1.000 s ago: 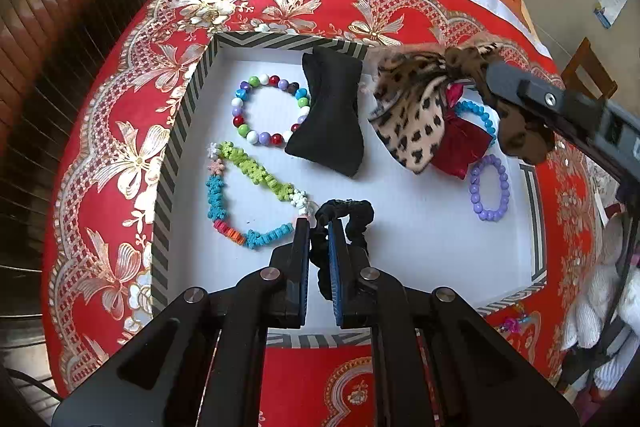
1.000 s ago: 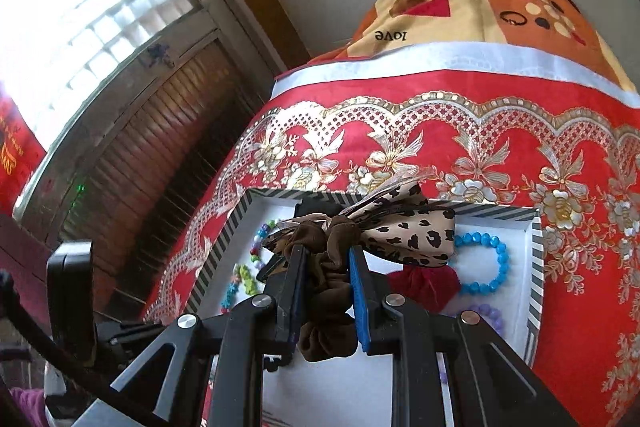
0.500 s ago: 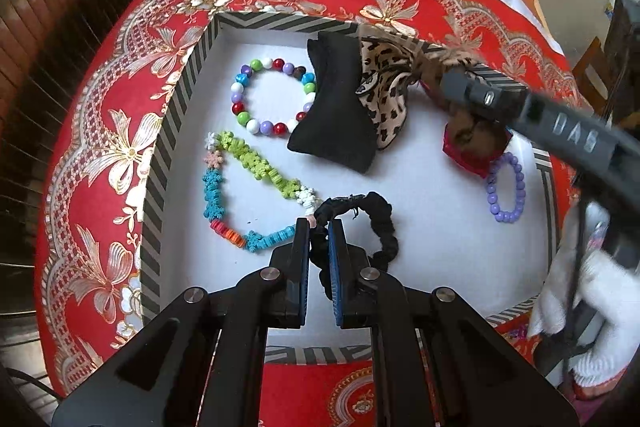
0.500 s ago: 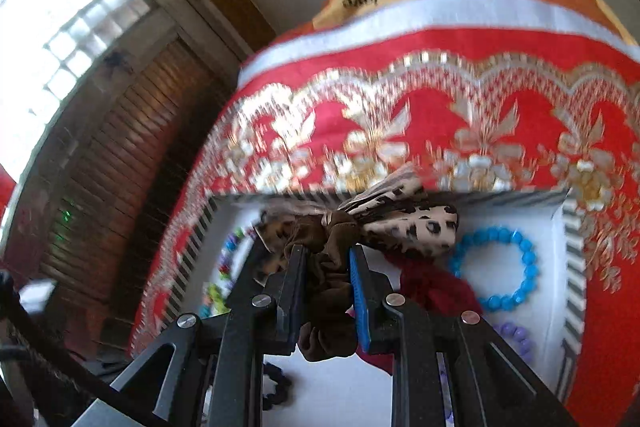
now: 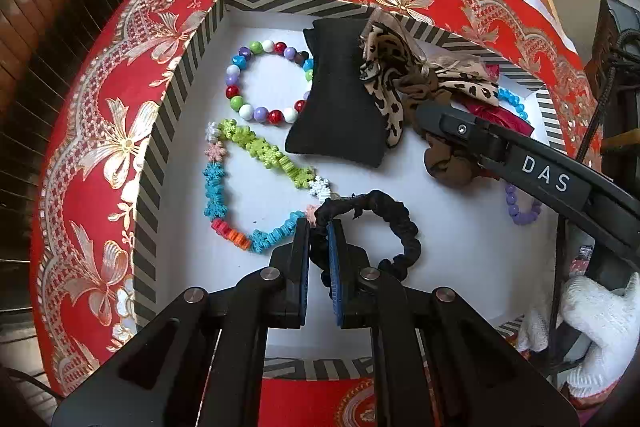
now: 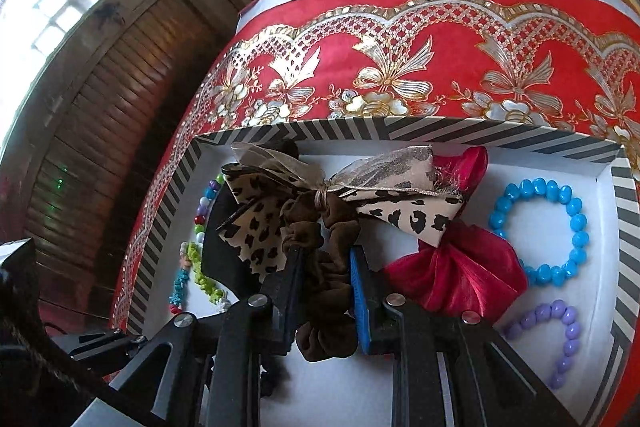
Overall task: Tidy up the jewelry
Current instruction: 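Open the left tool to release the black scrunchie while the right releases the leopard bow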
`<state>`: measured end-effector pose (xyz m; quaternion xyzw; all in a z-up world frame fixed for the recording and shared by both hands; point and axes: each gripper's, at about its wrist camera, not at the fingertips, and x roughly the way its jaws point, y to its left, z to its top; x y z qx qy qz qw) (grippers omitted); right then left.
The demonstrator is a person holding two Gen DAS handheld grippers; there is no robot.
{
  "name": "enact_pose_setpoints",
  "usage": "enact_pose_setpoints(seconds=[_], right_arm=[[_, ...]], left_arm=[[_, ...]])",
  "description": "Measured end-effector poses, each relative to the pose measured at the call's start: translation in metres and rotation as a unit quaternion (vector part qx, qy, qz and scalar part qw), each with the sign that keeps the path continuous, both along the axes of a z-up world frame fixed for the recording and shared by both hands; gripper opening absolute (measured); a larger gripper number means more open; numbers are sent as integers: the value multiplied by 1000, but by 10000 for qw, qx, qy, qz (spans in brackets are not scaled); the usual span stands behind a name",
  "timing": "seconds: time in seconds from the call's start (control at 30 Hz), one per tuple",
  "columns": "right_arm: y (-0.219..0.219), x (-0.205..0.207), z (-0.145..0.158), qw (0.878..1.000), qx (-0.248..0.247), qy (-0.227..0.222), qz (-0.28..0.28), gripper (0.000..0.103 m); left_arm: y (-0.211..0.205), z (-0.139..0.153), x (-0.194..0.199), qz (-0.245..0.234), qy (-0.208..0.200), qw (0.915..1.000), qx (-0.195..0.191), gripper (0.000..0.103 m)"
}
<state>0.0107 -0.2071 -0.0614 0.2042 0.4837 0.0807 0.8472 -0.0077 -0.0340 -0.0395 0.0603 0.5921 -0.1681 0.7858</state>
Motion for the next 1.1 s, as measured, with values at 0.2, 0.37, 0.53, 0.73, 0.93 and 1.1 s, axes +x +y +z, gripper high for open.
enact_pose_setpoints(seconds=[0.2,0.37,0.53,0.73,0.93,1.1], right_arm=[[-5,0,1,10000,80,1,-38,39],[-9,-5,11,9999,104,-89,-55,45],[-13,-17,21,9997,165,-180,-103,46],[-20,-35,37,9991,170,-336,-210,46],[-18,-56,52,9983,-108,-516,-246,47],[-16,-78,62,9970,-418,-598,-254,47]], left_arm=[[-5,-1,1,-61,-129,9999,74,11],[-4,2,-3,-73,-200,9998,-1,38],[-2,7,-8,-77,-275,9996,-17,42],[0,18,-15,-54,-432,9991,14,42],[3,30,-24,-71,-597,9982,-2,42],[4,42,-35,-119,-748,9971,-20,42]])
